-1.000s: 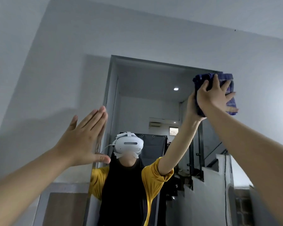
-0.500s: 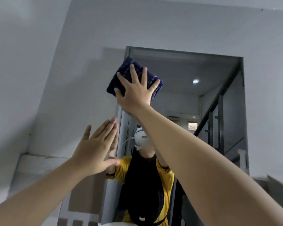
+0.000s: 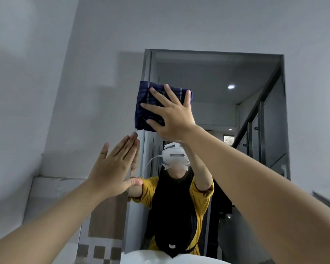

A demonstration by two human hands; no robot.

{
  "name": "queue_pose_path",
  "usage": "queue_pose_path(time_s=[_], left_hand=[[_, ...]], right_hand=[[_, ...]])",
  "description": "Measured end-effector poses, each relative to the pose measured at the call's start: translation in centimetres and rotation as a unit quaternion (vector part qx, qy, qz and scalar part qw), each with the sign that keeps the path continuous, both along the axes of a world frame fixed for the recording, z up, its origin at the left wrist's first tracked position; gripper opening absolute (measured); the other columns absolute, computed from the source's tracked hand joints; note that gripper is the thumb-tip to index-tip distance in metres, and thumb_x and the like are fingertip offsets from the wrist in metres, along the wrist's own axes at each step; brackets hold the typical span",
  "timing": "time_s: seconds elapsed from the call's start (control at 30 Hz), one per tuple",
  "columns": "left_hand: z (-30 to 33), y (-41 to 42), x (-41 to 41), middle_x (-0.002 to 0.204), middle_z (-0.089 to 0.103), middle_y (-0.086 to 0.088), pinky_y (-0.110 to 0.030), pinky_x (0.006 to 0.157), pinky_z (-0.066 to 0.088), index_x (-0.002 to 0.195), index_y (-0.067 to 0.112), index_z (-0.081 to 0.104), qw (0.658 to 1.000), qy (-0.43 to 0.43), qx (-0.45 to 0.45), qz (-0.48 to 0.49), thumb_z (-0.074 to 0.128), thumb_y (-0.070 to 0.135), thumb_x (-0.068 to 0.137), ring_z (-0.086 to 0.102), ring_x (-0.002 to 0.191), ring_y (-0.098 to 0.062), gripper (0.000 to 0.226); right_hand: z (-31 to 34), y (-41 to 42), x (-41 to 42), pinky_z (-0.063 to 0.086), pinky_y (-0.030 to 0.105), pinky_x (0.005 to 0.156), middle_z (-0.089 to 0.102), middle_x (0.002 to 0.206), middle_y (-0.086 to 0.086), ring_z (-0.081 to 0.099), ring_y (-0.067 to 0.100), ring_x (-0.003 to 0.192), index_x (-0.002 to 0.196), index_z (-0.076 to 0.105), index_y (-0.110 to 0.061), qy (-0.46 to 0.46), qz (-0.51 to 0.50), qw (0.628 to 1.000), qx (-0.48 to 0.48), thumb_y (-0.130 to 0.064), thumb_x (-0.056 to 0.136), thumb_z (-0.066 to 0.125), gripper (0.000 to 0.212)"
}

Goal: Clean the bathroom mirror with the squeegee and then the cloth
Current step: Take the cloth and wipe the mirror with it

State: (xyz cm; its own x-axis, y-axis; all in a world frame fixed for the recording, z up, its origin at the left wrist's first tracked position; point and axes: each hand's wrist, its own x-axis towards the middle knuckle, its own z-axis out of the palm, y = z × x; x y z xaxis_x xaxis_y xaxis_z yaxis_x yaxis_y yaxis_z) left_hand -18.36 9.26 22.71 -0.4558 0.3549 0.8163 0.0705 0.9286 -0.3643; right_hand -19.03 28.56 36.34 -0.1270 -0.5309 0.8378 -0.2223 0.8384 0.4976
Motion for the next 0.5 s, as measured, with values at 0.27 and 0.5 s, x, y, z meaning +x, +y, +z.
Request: queue_pose_path(time_s=[0.27,0.5], left_hand=[[-0.2,0.0,-0.3,0.158,0.008,-0.004,-0.054,0.109,0.014,0.149,0.013,0.003,1.0,0.014,0.014,-0.012,0.019,0.085,0.071,0.004,0.144,-0.018,0.107],[-0.4,0.3,0.0,0.159,0.004,-0.003,-0.054,0.11,0.013,0.15,0.013,0.005,0.999,0.018,0.021,-0.022,0.025,0.083,0.067,0.003,0.145,-0.018,0.11]], right_hand=[[-0.3,10.7,1.3,-0.004,0.073,0.103,0.019,0.158,-0.01,0.003,0.027,0.147,0.136,0.035,-0.052,0.033,-0.025,0.987,-0.158,-0.057,0.089,0.044,0.048],[-2.3,19.6,2.7,-0.005,0.073,0.105,0.017,0.158,-0.008,0.003,0.027,0.147,0.137,0.034,-0.051,0.034,-0.017,0.919,-0.393,-0.055,0.089,0.044,0.049]])
